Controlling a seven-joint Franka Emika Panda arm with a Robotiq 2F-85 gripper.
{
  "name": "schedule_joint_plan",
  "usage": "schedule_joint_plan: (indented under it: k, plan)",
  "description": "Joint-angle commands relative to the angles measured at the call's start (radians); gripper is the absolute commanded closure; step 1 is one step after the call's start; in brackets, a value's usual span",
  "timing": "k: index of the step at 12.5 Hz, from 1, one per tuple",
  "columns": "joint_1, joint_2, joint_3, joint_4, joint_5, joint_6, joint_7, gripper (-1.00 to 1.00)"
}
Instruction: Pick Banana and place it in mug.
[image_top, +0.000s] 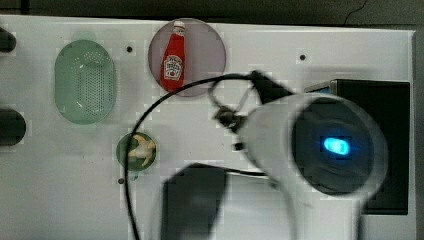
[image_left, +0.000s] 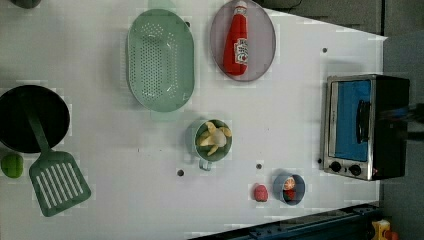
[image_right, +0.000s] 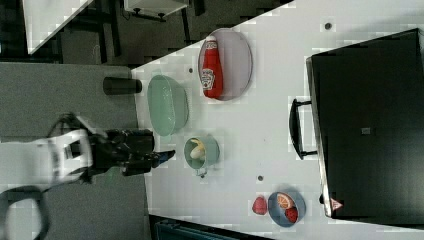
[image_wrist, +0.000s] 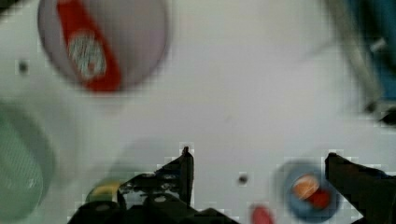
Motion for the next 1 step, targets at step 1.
schedule_joint_plan:
  k: [1]
  plan:
    - [0.029, -0.026, 0.005, 0.103, -0.064, -0.079, 0.031, -1.00]
